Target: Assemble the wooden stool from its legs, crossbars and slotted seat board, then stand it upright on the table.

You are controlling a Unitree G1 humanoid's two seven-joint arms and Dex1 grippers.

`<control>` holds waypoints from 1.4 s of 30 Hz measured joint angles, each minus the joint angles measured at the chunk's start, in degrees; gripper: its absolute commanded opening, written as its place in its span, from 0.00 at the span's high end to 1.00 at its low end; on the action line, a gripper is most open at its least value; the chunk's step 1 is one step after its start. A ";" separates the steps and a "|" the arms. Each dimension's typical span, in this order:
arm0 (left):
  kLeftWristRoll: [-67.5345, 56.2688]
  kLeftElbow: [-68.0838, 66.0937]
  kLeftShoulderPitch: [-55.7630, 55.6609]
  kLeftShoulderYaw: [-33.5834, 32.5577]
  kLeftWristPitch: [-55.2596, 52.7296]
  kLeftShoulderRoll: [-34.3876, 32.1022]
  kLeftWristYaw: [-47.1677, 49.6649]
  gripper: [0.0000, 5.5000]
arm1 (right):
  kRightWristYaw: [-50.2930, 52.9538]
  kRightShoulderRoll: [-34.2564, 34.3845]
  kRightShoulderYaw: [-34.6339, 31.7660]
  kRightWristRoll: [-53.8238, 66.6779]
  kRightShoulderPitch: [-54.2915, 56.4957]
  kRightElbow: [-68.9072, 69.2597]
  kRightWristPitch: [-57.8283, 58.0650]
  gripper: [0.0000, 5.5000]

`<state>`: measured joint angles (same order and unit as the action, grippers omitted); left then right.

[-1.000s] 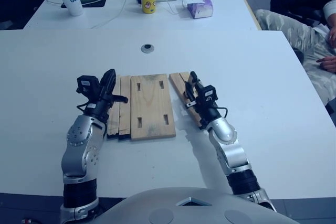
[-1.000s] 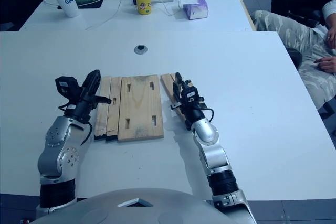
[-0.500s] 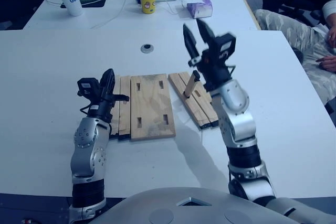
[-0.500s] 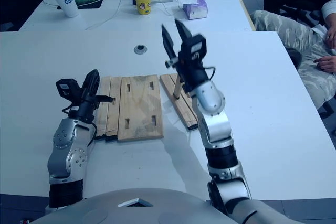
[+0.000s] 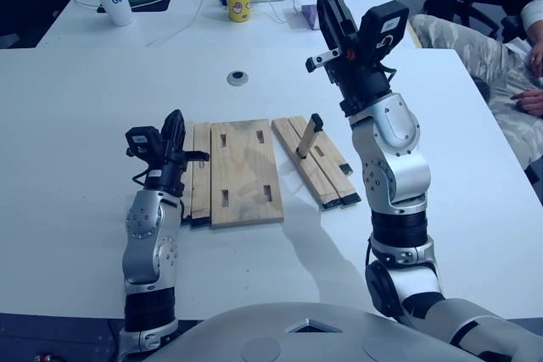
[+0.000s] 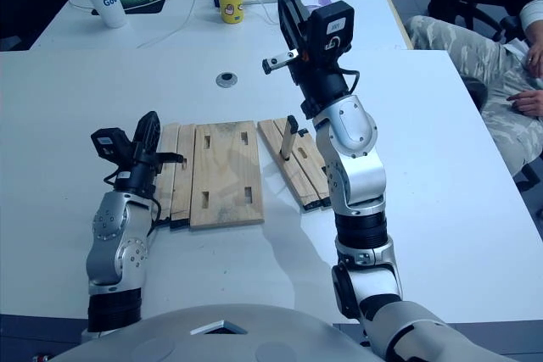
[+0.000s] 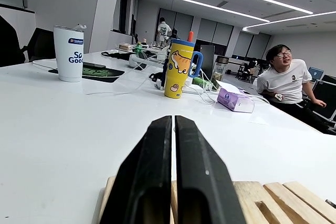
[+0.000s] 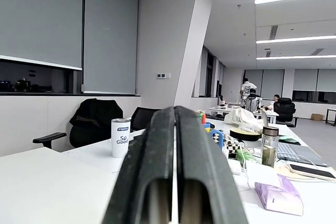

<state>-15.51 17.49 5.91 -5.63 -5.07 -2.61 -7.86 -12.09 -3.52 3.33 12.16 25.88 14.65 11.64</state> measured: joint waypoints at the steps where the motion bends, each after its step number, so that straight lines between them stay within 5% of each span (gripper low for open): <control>1: 0.00 -0.02 0.00 0.00 0.01 0.00 0.00 0.98 | 0.00 0.06 0.00 0.00 0.07 0.08 0.00 1.00; 19: 0.12 -0.78 -0.18 0.19 0.43 0.19 0.39 0.98 | -1.65 -2.18 5.55 -2.62 -4.97 -5.64 14.21 1.00; 35: 0.12 -3.14 -1.74 0.03 2.02 0.16 0.38 0.98 | -0.78 2.64 -3.73 2.96 -0.86 -4.93 0.19 1.00; 42: 0.48 -3.12 -1.60 0.05 2.89 0.66 1.10 0.98 | -1.32 -4.83 -6.75 3.83 -4.18 -3.39 11.77 1.00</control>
<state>-15.03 14.37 4.30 -5.58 -2.18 -1.95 -6.76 -13.41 -8.35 -3.43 15.99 21.70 11.26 23.42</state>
